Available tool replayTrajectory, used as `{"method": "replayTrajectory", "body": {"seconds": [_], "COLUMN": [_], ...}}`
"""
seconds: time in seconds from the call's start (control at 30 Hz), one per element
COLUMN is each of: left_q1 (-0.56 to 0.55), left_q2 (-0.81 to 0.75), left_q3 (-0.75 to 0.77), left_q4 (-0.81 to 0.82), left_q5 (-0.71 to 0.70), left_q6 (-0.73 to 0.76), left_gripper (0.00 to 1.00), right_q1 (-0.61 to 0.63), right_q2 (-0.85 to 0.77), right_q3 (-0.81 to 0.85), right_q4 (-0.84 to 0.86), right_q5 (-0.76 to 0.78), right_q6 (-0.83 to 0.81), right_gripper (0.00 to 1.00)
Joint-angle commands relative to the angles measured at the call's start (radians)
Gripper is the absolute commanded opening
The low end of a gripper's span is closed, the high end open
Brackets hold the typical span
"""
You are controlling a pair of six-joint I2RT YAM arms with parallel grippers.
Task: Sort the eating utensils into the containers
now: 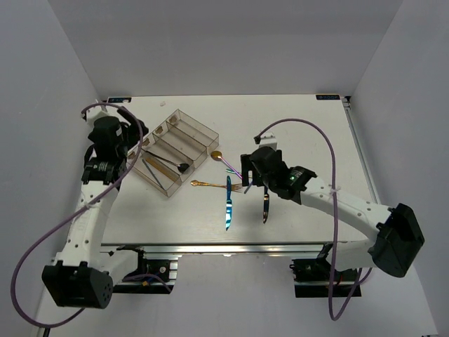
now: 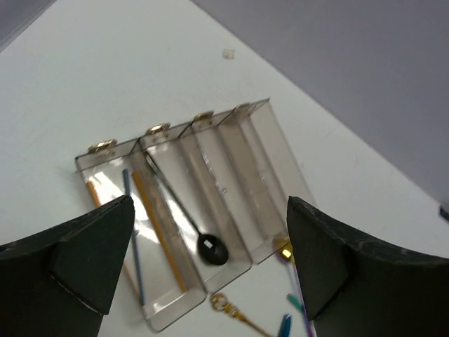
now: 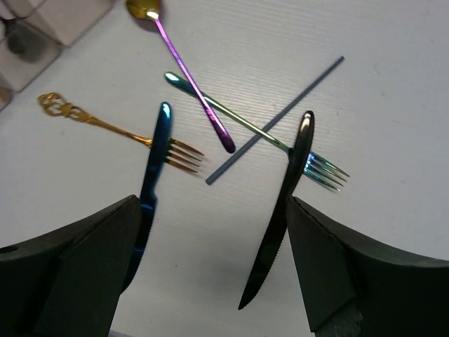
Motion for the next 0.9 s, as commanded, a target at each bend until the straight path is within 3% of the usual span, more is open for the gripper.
{"method": "replayTrajectory", "body": {"seconds": [0.0,0.1,0.27,0.37,0.57,0.73,0.87], "left_q1": [0.002,0.004,0.002,0.002,-0.001,-0.009,-0.010], "left_q2": [-0.073,-0.137,-0.202,-0.235,-0.245,-0.251,-0.237], "left_q3": [-0.100,-0.214,-0.311,-0.324,-0.329,-0.332,-0.334], "left_q4": [-0.123,-0.129,-0.141,-0.121,-0.121,-0.120,-0.118], "left_q5": [0.055,0.048,0.008,0.026,0.044,0.047,0.058], "left_q6": [0.119,0.154,0.179,0.177,0.173,0.173,0.174], "left_gripper": [0.98,0.98,0.98,0.98,0.98,0.98,0.98], "right_q1": [-0.005,-0.008,-0.011,-0.011,-0.012,-0.012,-0.025], "right_q2": [0.039,0.085,0.151,0.189,0.268,0.341,0.452], "right_q3": [0.052,0.053,0.059,0.064,0.111,0.151,0.268], "right_q4": [-0.066,-0.099,-0.044,-0.004,0.004,0.128,0.113], "right_q5": [0.146,0.200,0.111,0.036,0.048,-0.090,-0.242], "right_q6": [0.106,0.160,0.172,0.151,0.140,-0.151,-0.353], "right_gripper": [0.86,0.82,0.59,0.55,0.55,0.55,0.50]}}
